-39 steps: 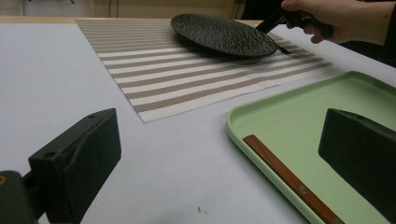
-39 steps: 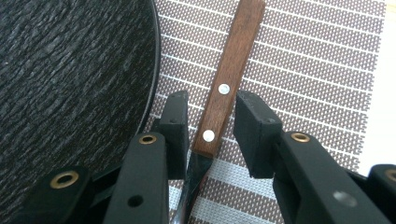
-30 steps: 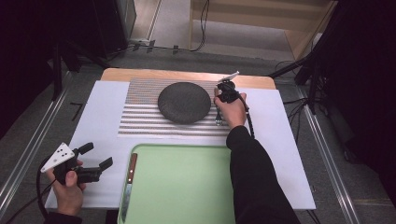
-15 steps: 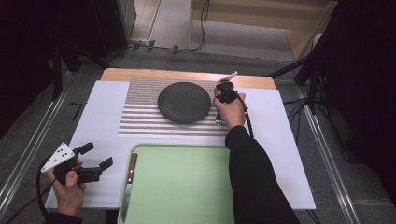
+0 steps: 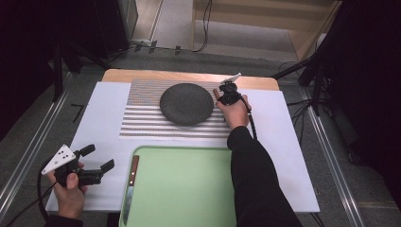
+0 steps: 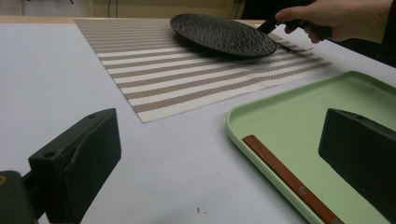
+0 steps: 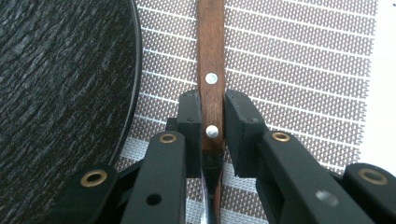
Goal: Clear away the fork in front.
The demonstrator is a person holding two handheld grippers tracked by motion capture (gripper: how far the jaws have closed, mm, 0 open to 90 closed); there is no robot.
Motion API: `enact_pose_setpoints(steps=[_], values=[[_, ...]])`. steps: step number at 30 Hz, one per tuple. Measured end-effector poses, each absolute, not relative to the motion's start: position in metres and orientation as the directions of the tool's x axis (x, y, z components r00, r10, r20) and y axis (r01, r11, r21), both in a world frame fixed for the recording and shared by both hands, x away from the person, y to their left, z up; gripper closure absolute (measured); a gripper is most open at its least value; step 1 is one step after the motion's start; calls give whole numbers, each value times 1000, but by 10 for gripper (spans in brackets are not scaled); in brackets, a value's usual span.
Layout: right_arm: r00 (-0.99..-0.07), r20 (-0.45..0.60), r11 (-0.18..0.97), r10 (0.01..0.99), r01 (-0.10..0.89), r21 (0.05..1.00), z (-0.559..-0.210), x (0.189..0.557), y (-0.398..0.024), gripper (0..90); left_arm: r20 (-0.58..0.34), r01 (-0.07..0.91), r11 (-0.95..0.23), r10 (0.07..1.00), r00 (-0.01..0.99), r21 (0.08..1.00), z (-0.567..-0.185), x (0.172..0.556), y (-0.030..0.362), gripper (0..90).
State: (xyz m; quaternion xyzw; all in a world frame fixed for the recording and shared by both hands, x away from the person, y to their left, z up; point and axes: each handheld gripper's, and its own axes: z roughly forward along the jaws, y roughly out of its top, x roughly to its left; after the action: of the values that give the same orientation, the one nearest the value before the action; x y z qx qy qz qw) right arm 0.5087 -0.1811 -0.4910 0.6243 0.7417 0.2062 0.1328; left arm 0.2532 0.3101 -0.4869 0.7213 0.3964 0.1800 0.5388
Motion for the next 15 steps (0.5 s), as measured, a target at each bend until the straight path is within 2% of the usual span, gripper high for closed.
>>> enact_pose_setpoints(steps=[4,7,15], values=[[-184,46,140,982,867,478,-490,507,-179,761,-170,380,-103,767,619,919,-487,253,310,0],[-183,85,118,979,862,492,-489,505,-182,762,-169,379,-104,767,619,919,-487,253,310,0],[-201,106,111,974,829,549,-480,497,-188,762,-164,378,-109,766,621,919,-487,253,310,0]])
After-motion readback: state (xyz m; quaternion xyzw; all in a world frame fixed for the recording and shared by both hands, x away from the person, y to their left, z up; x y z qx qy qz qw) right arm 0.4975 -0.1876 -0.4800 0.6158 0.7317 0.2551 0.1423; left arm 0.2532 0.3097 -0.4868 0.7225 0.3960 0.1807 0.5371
